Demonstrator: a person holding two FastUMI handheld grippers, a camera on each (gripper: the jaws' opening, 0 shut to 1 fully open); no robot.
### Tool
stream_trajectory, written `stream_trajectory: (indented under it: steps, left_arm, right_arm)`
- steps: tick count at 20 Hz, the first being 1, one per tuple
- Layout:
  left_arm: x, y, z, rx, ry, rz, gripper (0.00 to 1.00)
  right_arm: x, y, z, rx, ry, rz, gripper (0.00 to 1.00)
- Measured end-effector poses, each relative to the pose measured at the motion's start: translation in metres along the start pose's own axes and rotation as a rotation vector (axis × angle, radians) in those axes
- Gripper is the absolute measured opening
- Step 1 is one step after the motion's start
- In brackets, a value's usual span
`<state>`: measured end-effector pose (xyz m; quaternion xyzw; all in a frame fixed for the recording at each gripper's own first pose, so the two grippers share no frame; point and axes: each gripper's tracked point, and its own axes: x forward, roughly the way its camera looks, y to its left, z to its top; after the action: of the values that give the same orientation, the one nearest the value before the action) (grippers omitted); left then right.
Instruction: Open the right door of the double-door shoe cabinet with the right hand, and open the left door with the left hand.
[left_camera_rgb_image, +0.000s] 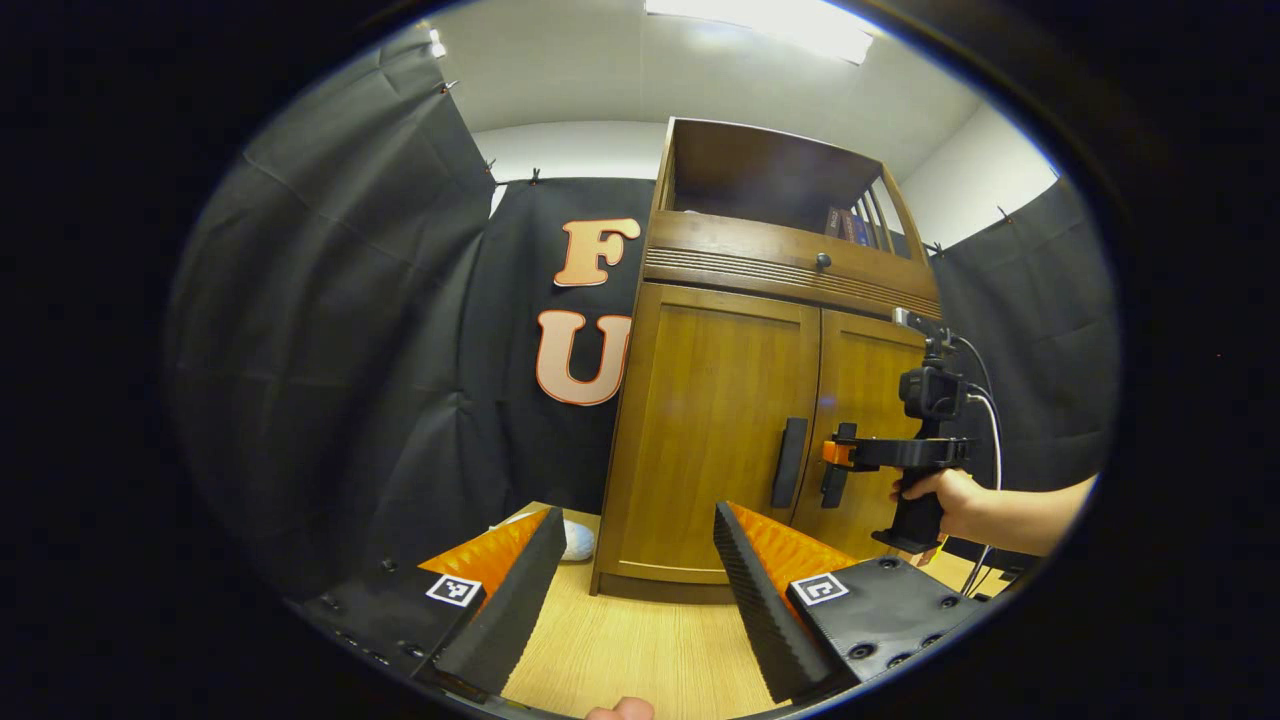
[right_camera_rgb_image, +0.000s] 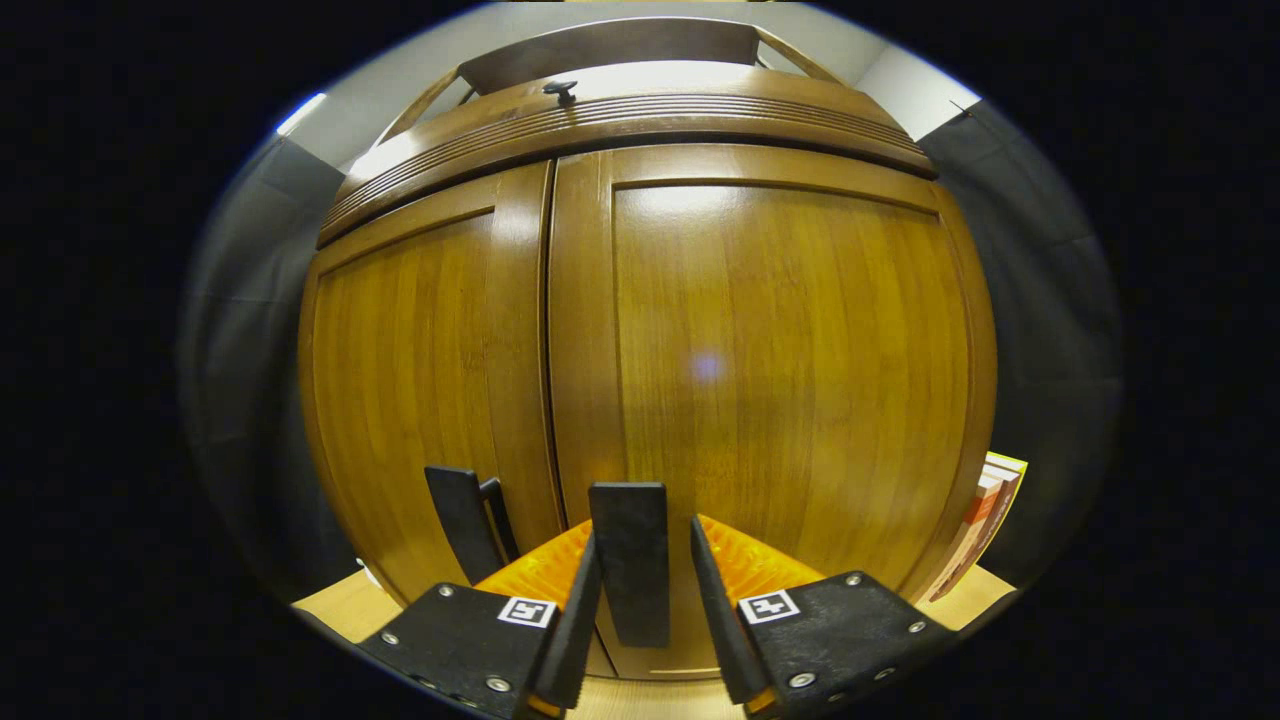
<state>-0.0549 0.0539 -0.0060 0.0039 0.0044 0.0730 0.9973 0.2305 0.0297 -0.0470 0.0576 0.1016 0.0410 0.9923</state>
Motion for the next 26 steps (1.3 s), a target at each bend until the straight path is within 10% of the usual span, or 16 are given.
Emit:
stream_trajectory:
  steps: [3,4,10,26]
  left_arm:
    - [-0.005,0.001,0.001,0.003,-0.003,0.000,0.96]
    - [-0.006,0.001,0.001,0.001,-0.003,-0.002,0.99]
    - [-0.009,-0.004,-0.004,0.009,0.015,-0.019,0.99]
    - [0.006,-0.029,-0.012,0.009,0.029,-0.094,0.96]
  right_arm:
    - [0.001,-0.002,0.002,-0.035,-0.011,-0.016,0.29]
    - [0.001,-0.003,0.001,-0.034,-0.015,-0.011,0.40]
    - [-0.004,-0.002,0.001,-0.039,-0.005,-0.005,0.26]
    - [-0.045,-0.023,0.002,-0.090,-0.019,-0.025,0.29]
